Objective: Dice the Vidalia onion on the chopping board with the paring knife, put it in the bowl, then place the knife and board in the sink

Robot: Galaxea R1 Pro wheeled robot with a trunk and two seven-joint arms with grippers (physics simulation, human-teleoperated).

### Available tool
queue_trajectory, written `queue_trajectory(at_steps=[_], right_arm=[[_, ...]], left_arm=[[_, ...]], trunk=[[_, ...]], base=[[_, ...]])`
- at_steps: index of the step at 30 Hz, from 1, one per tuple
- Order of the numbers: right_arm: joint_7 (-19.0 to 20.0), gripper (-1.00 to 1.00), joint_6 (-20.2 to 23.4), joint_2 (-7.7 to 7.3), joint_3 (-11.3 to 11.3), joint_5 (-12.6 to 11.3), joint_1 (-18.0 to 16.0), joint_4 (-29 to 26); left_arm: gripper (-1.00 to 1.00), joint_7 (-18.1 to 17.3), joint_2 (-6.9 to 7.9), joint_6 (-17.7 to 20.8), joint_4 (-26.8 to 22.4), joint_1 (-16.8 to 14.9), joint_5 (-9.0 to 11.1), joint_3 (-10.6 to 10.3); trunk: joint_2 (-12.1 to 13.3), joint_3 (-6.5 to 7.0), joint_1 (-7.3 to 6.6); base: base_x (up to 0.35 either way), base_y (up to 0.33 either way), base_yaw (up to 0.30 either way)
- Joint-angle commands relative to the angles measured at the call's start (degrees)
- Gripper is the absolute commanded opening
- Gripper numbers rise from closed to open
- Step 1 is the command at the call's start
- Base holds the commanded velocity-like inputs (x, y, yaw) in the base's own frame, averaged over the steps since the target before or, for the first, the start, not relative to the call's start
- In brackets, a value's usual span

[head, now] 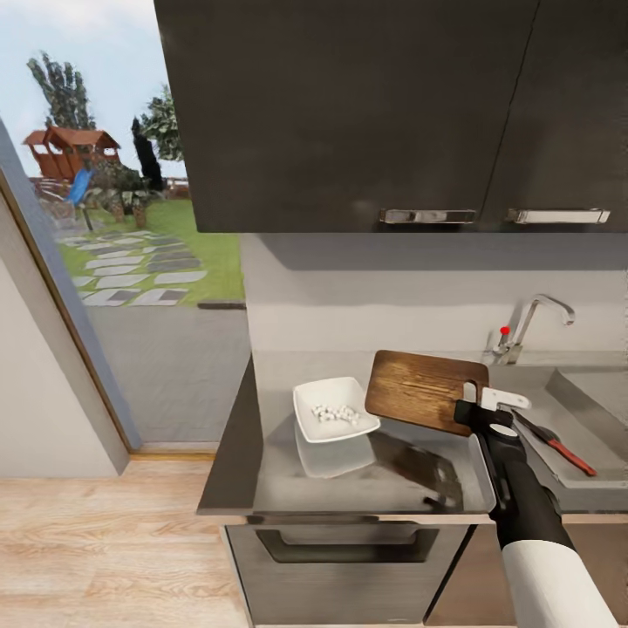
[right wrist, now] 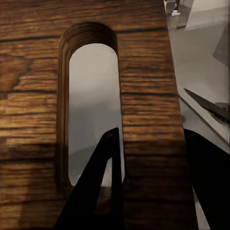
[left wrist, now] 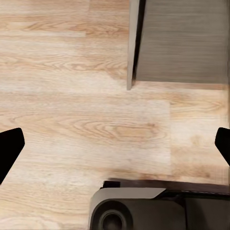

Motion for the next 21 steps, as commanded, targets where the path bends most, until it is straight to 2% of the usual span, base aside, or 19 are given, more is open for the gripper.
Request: queue_trajectory(at_steps=[1,21], right_arm=[[-0.2,-1.00,0.4,-0.01,0.0,0.1,0.0,0.0],[-0.2,-1.00,0.4,-0.02,-0.1,0.1,0.0,0.1]], left_arm=[[1.00,0.4,0.07,-0.1,-0.1,0.0,0.6,-0.4],[1.00,0.4,0.04,-0.1,-0.1,0.0,0.6,-0.4]], trunk=[[-0.1,-0.09,0.03],[-0.1,-0.09,0.03]], base=[[0.000,-0.141,0.000],[0.000,-0.149,0.000]])
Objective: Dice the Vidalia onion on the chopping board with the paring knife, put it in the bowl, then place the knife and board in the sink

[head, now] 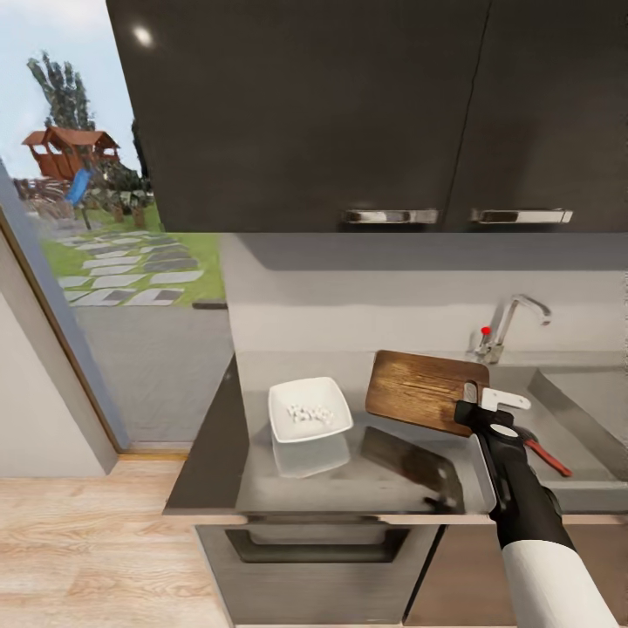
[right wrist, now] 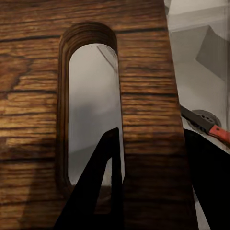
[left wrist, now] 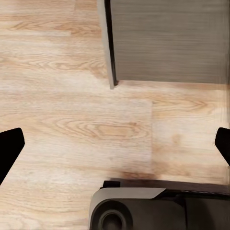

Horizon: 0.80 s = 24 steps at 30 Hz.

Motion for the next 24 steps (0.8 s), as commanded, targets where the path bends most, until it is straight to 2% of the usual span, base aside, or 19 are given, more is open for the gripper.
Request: queue_trajectory(at_steps=[1,24], right_arm=[[-0.2,-1.00,0.4,-0.02,0.0,0.2,0.0,-0.1],[-0.2,-1.00,0.4,-0.02,0.1,0.1,0.0,0.0]], left_arm=[[1.00,0.4,0.06,-0.1,-0.1,0.0,0.6,-0.4],[1.00,0.4,0.06,-0.1,-0.1,0.0,0.6,-0.4]], trunk=[[-0.1,-0.09,0.03],[-0.1,-0.09,0.03]], base=[[0.000,-0.247,0.000],[0.000,-0.304,0.000]])
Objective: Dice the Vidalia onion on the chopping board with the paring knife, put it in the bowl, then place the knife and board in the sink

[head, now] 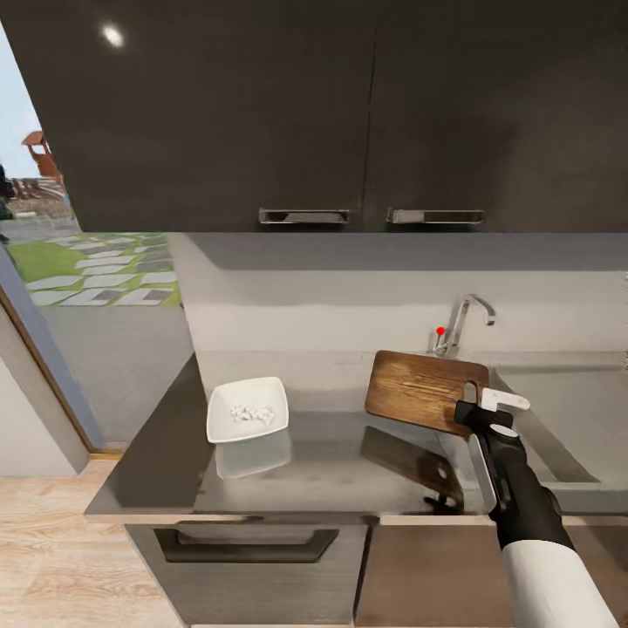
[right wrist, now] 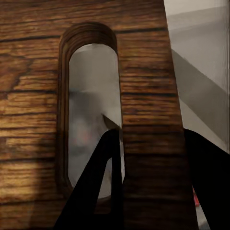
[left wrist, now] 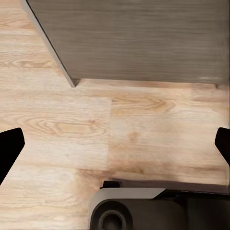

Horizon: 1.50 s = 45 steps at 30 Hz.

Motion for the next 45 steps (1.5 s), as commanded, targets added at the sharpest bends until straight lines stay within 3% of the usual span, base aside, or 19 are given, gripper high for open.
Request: queue_trajectory(at_steps=[1,12,18,24,28,32,40,45], right_arm=[[-0.2,-1.00,0.4,-0.01,0.1,0.2,0.0,-0.1],[-0.1,-1.00,0.4,-0.01,0.1,0.2,0.0,1.1],[-0.4,-1.00,0.2,-0.24,0.0,0.2,0.0,6.0],[-5.8,-1.00,0.0,-0.27,0.0,-0.6,-0.3,7.4],[-10.1,-1.00,0.1,-0.36,0.0,-4.6,-1.3,8.6],[-14.3,-1.00,0.2,-0.43,0.0,-7.3,-5.6,13.5],[-18.1,-1.00,-0.4,-0.82,0.0,-7.9,-18.8,28.7],[-22.1,-1.00,-0.5,-0.81,0.0,-8.0,-22.1,30.8]], left_arm=[[1.00,0.4,0.07,-0.1,-0.1,0.0,0.6,-0.4],[1.00,0.4,0.11,-0.1,-0.1,0.0,0.6,-0.4],[1.00,0.4,0.15,-0.2,-0.1,0.0,0.6,-0.4],[1.00,0.4,0.15,-0.1,-0.1,0.0,0.6,-0.4],[1.00,0.4,0.15,-0.1,-0.1,0.0,0.6,-0.4],[1.00,0.4,0.15,-0.2,-0.1,0.0,0.6,-0.4],[1.00,0.4,0.15,-0.2,-0.1,0.0,0.6,-0.4],[1.00,0.4,0.15,-0.2,-0.1,0.0,0.6,-0.4]], trunk=[[-0.1,-0.09,0.03],[-0.1,-0.09,0.03],[-0.1,-0.09,0.03],[-0.1,-0.09,0.03],[-0.1,-0.09,0.03],[-0.1,-0.09,0.03],[-0.1,-0.09,0.03],[-0.1,-0.09,0.03]], base=[[0.000,-0.309,0.000],[0.000,-0.307,0.000],[0.000,-0.072,0.000],[0.000,-0.004,0.000],[0.000,0.000,0.000],[0.000,0.000,0.000],[0.000,0.000,0.000],[0.000,0.000,0.000]])
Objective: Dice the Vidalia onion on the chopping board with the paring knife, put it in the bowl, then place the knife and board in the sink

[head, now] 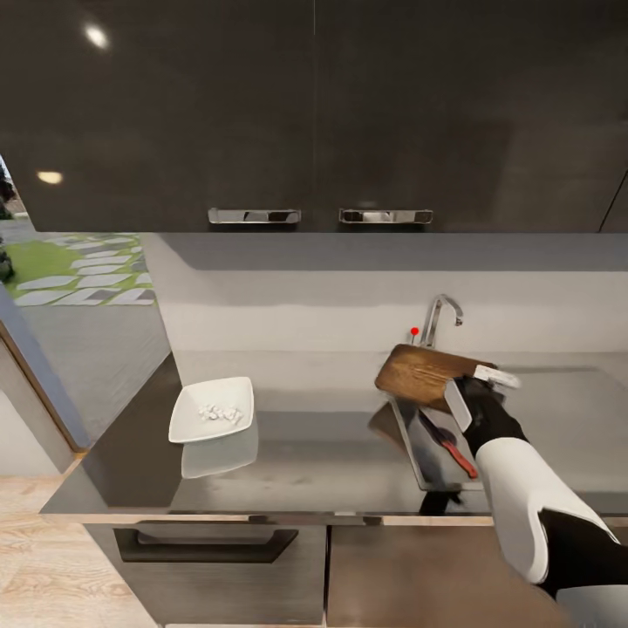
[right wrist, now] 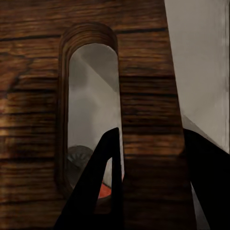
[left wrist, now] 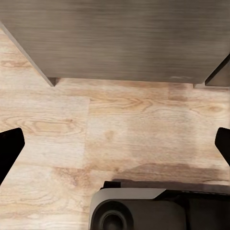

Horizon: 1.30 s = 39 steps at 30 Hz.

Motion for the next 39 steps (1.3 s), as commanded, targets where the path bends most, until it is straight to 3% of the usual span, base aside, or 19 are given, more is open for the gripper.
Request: queue_trajectory(at_steps=[1,3,6,10,13,18,20,22,24,27,33,39], right_arm=[[-1.1,-1.00,0.1,-0.01,0.1,-0.9,-0.3,0.1],[-2.4,-1.00,0.0,0.11,0.1,-1.2,-0.4,0.2],[-4.4,-1.00,-1.4,0.17,-0.7,-4.0,-0.5,0.9],[-10.9,-1.00,-9.9,0.38,-3.6,-8.9,-0.5,5.2],[-14.5,-1.00,-14.2,0.71,-4.2,-9.9,-0.5,8.6],[-16.2,-1.00,-17.1,1.68,-4.6,-10.5,-0.5,10.9],[-18.4,-1.00,-18.1,1.91,-4.6,-11.9,-0.5,11.2],[-19.2,-1.00,-18.2,1.98,-4.6,-14.0,-0.5,11.2],[-19.6,-1.00,-18.3,1.93,-4.6,-17.8,-0.5,11.2],[-19.6,-1.00,-18.3,1.72,-4.7,-20.7,-0.5,11.3],[-20.7,-1.00,-18.8,1.04,-4.9,-21.4,-0.5,11.3],[-29.3,-1.00,-24.9,0.39,-4.9,-23.4,-0.5,11.3]], left_arm=[[1.00,0.4,0.07,-0.1,-0.1,0.0,0.6,-0.4],[1.00,0.4,0.07,-0.1,-0.1,0.0,0.6,-0.4],[1.00,0.4,0.07,-0.1,-0.1,0.0,0.6,-0.4],[1.00,0.4,0.07,-0.1,-0.1,0.0,0.6,-0.4],[1.00,0.4,0.07,-0.1,-0.1,0.0,0.6,-0.4],[1.00,0.4,0.07,-0.1,-0.1,0.0,0.6,-0.4],[1.00,0.4,0.07,-0.1,-0.1,0.0,0.7,-0.4],[1.00,0.4,0.07,-0.1,-0.1,0.0,0.7,-0.4],[1.00,0.4,0.07,-0.1,-0.1,0.0,0.7,-0.4],[1.00,0.4,0.07,-0.1,-0.1,0.0,0.6,-0.4],[1.00,0.4,0.07,-0.1,-0.2,0.0,0.6,-0.4],[1.00,0.4,0.07,-0.1,-0.1,0.0,0.7,-0.4]], trunk=[[-0.1,-0.10,0.03],[-0.1,-0.10,0.03],[-0.1,-0.10,0.03],[-0.1,-0.10,0.03],[-0.1,-0.10,0.03],[-0.1,-0.10,0.03],[-0.1,-0.10,0.03],[-0.1,-0.10,0.03],[-0.1,-0.10,0.03],[-0.1,-0.10,0.03],[-0.1,-0.10,0.03],[-0.1,-0.10,0.03]], base=[[0.000,0.000,0.000],[0.000,0.000,0.000],[0.000,0.000,0.000],[0.000,0.000,0.000],[0.000,0.000,0.000],[0.000,0.000,0.000],[0.048,0.022,0.000],[0.148,0.099,0.000],[0.226,0.166,0.000],[0.253,0.192,0.000],[0.221,0.175,0.000],[0.059,0.040,0.000]])
